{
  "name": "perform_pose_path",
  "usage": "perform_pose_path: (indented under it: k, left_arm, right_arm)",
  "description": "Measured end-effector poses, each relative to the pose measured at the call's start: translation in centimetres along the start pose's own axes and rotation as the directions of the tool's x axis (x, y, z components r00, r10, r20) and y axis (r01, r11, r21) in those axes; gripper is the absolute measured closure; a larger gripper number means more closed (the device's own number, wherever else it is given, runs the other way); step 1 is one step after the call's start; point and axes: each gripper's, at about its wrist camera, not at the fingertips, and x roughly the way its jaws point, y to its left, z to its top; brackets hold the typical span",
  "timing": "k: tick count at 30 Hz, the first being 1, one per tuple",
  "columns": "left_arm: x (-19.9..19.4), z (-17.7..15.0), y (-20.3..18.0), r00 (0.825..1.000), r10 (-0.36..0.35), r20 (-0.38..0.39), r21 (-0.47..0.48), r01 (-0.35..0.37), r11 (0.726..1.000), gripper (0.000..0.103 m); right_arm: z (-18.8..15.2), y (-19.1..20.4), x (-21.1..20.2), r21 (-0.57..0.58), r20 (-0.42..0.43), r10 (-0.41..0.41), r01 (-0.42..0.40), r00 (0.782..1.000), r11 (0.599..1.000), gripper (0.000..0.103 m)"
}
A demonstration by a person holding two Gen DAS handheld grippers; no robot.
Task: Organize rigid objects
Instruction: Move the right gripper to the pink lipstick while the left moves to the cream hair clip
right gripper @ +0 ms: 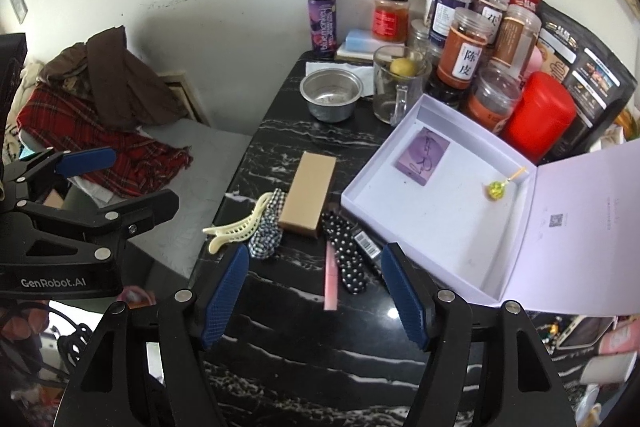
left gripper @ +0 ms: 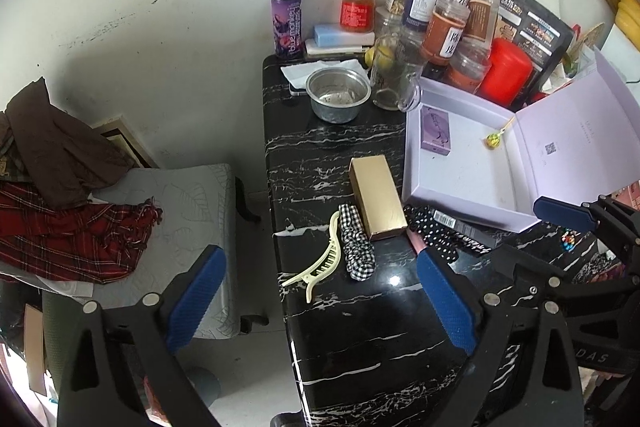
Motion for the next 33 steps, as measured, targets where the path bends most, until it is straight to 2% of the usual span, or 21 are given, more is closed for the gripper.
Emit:
perform_pose_path:
  k: [9, 17, 27, 33]
  left_arm:
    - [4.1, -1.0, 0.9, 0.996, 0.008, -0.091, 0.010, -0.007, 1.000, 0.005]
    - [7.5, -1.9, 1.0, 0.987, 0.035, -0.156, 0.069, -0.024, 0.997, 0.005]
    - [11.5, -2.4, 1.4, 0.983, 0.064, -0.171, 0.098, -0.048, 0.994, 0.005]
    - [13.6, -2.5, 1.5, 0.981, 0.032, -0.192, 0.118, -0.009, 0.993, 0.012]
  right_arm:
    - [-0.7, -0.8, 3.1, 0.017, -0.057, 0.023, -0.022, 0.998, 1.000, 0.033]
    - [-1.3, -1.9, 5.6, 0.050, -0.106, 0.036, -0.031, 0.994, 0.998, 0.033]
    - [-2.4, -3.4, 8.7, 0.100, -0.170, 0.032, -0.015, 0.985, 0.995, 0.033]
    - [-2.7, -3.9, 10.1, 0.099, -0.190, 0.013, 0.006, 0.982, 0.995, 0.033]
